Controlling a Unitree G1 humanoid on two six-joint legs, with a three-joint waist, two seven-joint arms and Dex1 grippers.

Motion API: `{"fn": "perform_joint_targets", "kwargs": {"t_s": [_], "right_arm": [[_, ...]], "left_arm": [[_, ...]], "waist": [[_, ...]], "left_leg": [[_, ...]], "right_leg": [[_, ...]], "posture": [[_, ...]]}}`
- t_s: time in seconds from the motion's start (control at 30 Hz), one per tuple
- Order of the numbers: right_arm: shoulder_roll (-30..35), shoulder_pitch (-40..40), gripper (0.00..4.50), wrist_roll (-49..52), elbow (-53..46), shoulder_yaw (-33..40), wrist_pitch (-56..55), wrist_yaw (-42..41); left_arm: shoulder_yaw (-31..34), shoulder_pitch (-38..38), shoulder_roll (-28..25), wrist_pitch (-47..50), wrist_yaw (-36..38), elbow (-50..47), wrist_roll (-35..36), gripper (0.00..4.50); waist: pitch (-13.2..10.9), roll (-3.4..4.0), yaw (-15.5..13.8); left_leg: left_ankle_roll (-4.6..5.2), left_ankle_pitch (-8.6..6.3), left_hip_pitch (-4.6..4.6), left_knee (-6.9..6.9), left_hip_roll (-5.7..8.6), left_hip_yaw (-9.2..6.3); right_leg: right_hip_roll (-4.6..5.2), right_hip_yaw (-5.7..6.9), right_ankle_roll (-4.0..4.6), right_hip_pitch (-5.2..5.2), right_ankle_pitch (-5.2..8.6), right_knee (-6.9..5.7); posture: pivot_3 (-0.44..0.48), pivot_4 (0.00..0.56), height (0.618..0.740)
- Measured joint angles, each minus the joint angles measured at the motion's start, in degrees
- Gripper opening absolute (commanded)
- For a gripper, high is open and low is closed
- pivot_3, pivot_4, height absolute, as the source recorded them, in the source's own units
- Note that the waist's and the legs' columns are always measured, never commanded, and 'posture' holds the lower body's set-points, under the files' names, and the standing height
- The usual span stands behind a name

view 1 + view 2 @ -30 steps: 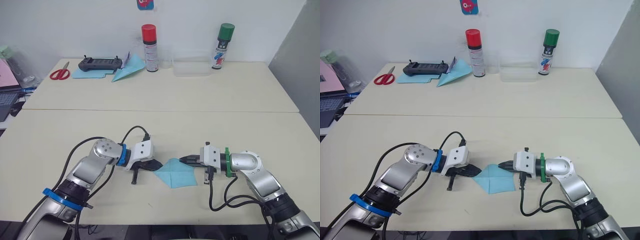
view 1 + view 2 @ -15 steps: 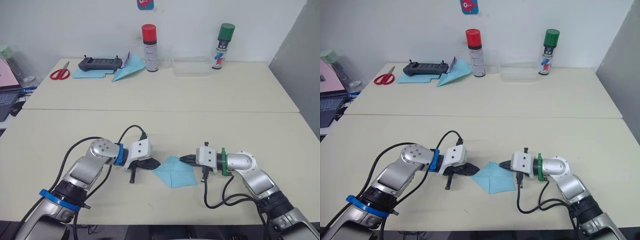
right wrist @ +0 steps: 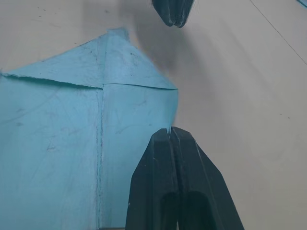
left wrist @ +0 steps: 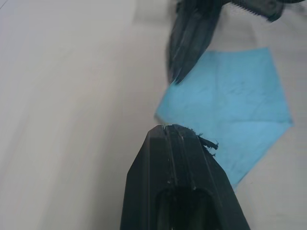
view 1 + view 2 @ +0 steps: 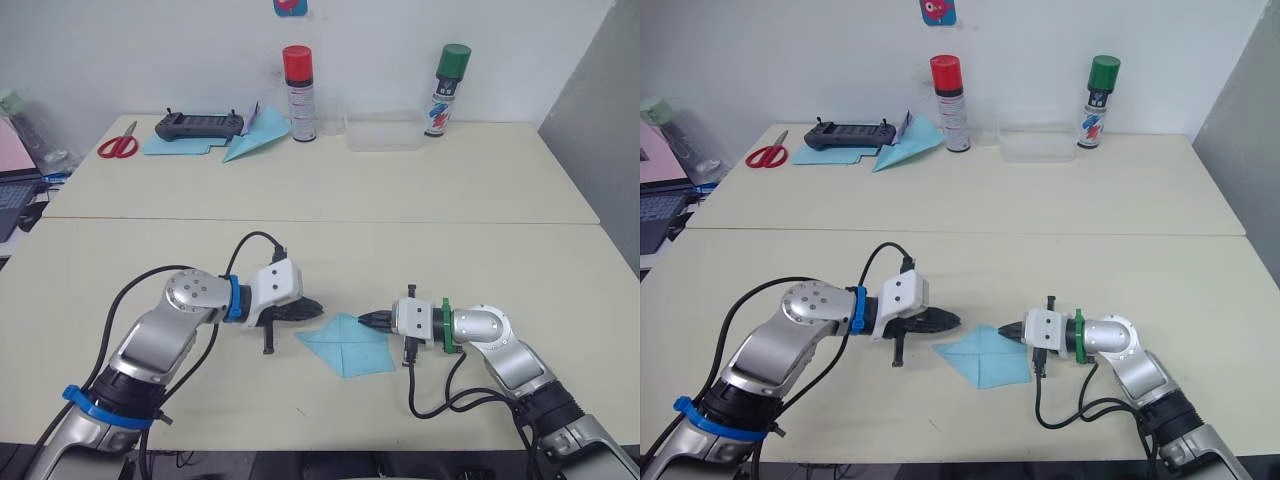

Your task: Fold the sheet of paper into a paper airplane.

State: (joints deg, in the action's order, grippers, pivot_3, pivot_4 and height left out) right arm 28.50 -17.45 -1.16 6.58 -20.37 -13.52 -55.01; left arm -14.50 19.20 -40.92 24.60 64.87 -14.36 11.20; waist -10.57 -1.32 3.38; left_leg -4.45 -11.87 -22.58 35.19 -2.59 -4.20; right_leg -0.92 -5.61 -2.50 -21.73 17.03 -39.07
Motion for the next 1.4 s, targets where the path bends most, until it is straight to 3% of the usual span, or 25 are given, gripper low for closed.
{"fn": "perform_joint_targets", "kwargs": {"t_s": [0.33,0.43,0.7,0.8,1.1,1.4], "right_arm": [[0.0,-0.2,0.02,0.1,0.5,0.0,-0.4,0.0],[0.1,-0.2,0.60,0.8,0.1,0.3,0.9,-0.3],[3.0,0.8,3.45,6.5,-5.2,5.7,7.5,-1.4],[3.2,2.3,3.35,12.1,-10.7,7.5,14.4,-2.5],[-0.6,0.8,0.13,16.4,-15.2,4.6,24.0,-2.6],[-0.4,0.4,0.06,8.6,-8.4,-3.0,21.5,-4.1]], "left_arm": [[-3.4,-4.5,0.4,-2.3,-1.9,1.2,-2.6,0.00],[-3.1,-5.1,0.8,-3.4,-1.9,2.0,-2.3,0.00],[-3.1,-6.1,1.3,-5.1,-2.0,2.8,-2.3,0.00],[-3.0,-6.3,1.3,-5.1,-2.2,2.8,-2.3,0.00],[-3.1,-5.5,1.9,-4.0,-2.1,2.9,-2.0,0.00],[-3.5,-3.8,2.9,-2.3,-1.4,3.9,-1.5,0.00]], "waist": [[0.0,0.00,-0.1],[0.0,0.00,-0.1],[0.0,0.01,-0.2],[0.0,0.02,-0.2],[0.0,0.03,-0.1],[0.0,0.03,-0.8]], "left_leg": [[0.00,0.00,0.01,0.02,0.00,0.00],[0.00,0.00,0.07,0.02,0.01,0.00],[0.00,0.00,0.09,0.01,0.01,0.00],[0.00,0.00,0.10,0.00,0.01,-0.01],[0.00,0.00,0.13,0.00,0.02,-0.01],[0.00,0.00,0.08,0.02,0.08,-0.01]], "right_leg": [[0.00,-0.02,0.00,0.02,-0.01,-0.01],[0.01,-0.02,0.00,0.08,-0.01,0.00],[0.02,-0.01,0.00,0.11,0.00,0.02],[0.01,-0.01,0.00,0.12,0.00,0.02],[0.02,0.00,0.00,0.15,0.00,0.04],[0.05,-0.01,-0.01,0.15,0.00,0.09]], "posture": [[0.000,0.150,0.740],[0.000,0.150,0.740],[0.000,0.150,0.740],[0.000,0.150,0.740],[0.000,0.150,0.740],[0.000,0.150,0.740]]}}
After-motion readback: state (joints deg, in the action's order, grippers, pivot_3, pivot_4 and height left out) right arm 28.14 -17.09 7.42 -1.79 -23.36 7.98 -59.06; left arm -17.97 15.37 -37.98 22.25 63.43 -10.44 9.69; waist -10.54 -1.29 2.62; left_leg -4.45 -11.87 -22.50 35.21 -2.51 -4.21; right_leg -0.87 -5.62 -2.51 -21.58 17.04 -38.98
